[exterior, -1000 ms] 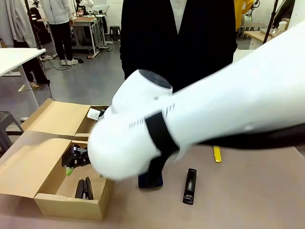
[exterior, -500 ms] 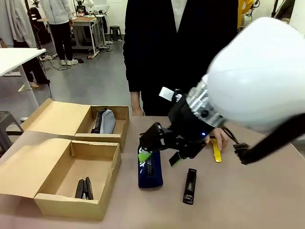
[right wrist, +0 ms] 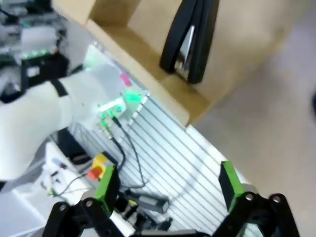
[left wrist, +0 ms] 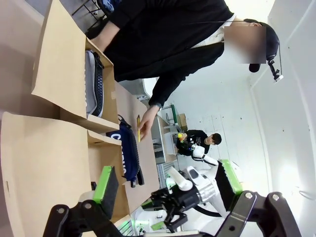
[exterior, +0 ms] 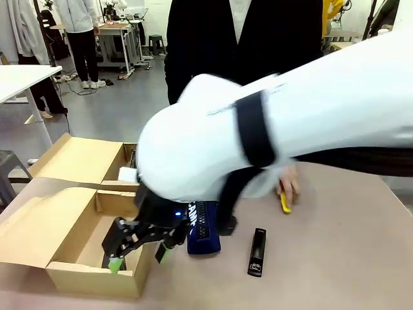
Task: Place items inside the box.
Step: Pick up a Pencil pouch or Stapler and place it inside the Mailer Box closest to the robot.
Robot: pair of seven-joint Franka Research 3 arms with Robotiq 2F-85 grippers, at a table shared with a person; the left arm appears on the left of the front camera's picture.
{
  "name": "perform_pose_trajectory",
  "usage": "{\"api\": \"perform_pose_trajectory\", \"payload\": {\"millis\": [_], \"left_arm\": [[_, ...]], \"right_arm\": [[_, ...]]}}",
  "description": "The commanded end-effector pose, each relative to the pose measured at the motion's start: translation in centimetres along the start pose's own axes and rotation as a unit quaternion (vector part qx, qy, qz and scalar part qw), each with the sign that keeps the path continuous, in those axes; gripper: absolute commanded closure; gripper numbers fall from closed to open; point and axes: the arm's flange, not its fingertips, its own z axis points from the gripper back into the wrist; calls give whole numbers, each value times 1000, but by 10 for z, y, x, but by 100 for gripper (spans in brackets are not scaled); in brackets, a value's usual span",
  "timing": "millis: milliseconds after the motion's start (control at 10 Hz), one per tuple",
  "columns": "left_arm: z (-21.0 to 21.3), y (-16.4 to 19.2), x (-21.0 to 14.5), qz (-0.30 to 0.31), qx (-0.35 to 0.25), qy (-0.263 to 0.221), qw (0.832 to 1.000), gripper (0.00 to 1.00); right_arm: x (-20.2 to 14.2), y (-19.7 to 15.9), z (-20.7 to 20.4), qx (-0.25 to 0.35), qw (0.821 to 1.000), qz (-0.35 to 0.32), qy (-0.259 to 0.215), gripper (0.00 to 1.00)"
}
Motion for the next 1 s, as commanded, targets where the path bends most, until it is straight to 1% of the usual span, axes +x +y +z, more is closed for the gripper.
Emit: {"api": "perform_pose_trajectory", "payload": {"millis": [0, 100, 200, 300, 500, 600, 700, 800, 900], "left_arm": [[-1, -2, 0, -8, -9, -4, 1000, 0], [-1, -2, 0, -8, -9, -4, 1000, 0], [-1, -2, 0, -8, -9, -4, 1000, 0], [-1, -2, 0, -8, -9, -4, 1000, 0], [-1, -2, 0, -8, -9, -4, 1000, 0], [-1, -2, 0, -8, -9, -4, 1000, 0], [-1, -2, 0, -8, -9, -4, 1000, 0], [-1, -2, 0, -8, -9, -4, 1000, 0], [-1, -2, 0, -8, -9, -4, 1000, 0]], "right_arm": [[22, 1, 16, -14, 1000, 0, -3, 0], [14, -4, 30, -13, 1000, -12, -20, 0], [5, -11, 45, -1, 999, -17, -30, 0], [-12, -22, 68, 17, 998, -25, -48, 0], [-71, -57, 135, 66, 990, -55, -113, 0], [-105, -77, 160, 44, 975, -95, -195, 0], [-139, -92, 180, 54, 962, -112, -244, 0], [-171, -115, 196, 68, 946, -151, -277, 0], [-197, -139, 204, 78, 935, -183, -294, 0]]}}
